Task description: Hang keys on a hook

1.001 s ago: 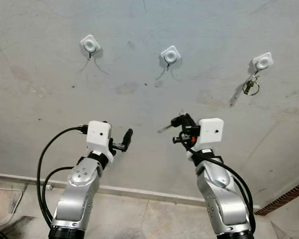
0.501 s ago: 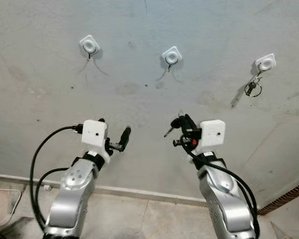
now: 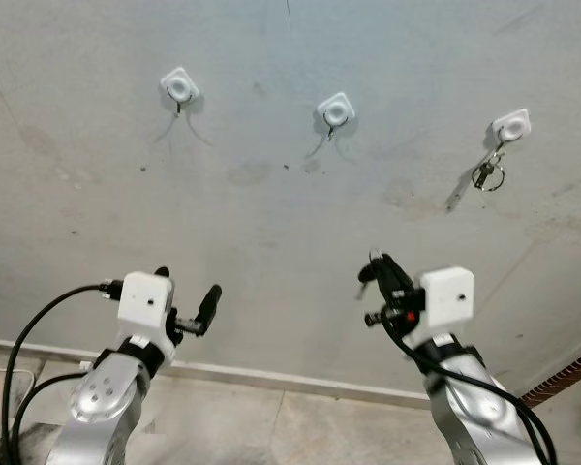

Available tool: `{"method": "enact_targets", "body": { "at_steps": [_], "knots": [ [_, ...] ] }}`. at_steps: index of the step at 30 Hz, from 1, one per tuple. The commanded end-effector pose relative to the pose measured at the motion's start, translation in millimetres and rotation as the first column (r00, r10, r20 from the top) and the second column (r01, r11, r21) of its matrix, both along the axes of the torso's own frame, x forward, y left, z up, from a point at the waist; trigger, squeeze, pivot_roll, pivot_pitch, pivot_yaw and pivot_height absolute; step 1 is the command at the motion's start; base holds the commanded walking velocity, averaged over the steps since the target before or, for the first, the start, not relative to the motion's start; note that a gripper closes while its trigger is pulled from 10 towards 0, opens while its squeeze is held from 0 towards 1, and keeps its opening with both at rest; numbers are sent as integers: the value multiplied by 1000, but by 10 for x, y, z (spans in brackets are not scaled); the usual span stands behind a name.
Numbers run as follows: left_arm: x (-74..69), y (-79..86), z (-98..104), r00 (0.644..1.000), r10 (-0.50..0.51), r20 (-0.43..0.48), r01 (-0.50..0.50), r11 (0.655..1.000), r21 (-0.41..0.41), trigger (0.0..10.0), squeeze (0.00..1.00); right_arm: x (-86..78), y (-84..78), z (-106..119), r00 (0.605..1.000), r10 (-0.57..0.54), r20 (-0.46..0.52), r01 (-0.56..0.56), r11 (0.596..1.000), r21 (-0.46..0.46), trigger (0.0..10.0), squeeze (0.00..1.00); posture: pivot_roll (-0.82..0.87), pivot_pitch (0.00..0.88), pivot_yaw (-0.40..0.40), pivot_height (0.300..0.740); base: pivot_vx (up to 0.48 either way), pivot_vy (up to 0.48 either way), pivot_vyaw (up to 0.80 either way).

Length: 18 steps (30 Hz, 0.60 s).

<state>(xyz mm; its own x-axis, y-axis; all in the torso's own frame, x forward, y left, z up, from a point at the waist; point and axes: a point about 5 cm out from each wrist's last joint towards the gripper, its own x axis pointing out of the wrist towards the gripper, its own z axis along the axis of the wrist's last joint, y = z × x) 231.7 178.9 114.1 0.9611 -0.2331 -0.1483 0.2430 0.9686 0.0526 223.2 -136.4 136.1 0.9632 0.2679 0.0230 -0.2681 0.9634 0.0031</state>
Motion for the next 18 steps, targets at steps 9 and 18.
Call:
{"method": "enact_targets", "body": {
  "at_steps": [9, 18],
  "knots": [
    [-27, 31, 49, 1000, -21, -3, 21, 1000, 14, 10000, 0, -66, 99, 21, 1000, 17, -14, -17, 999, 37, 10000, 0, 193, 24, -80, 740, 255, 0, 0],
    [-22, 16, 62, 999, -41, -3, 41, 999, 10, 10000, 0, -71, 118, 25, 1000, 20, -22, -19, 999, 42, 10000, 0, 194, 23, -76, 740, 381, 0, 0]
  ]
}}
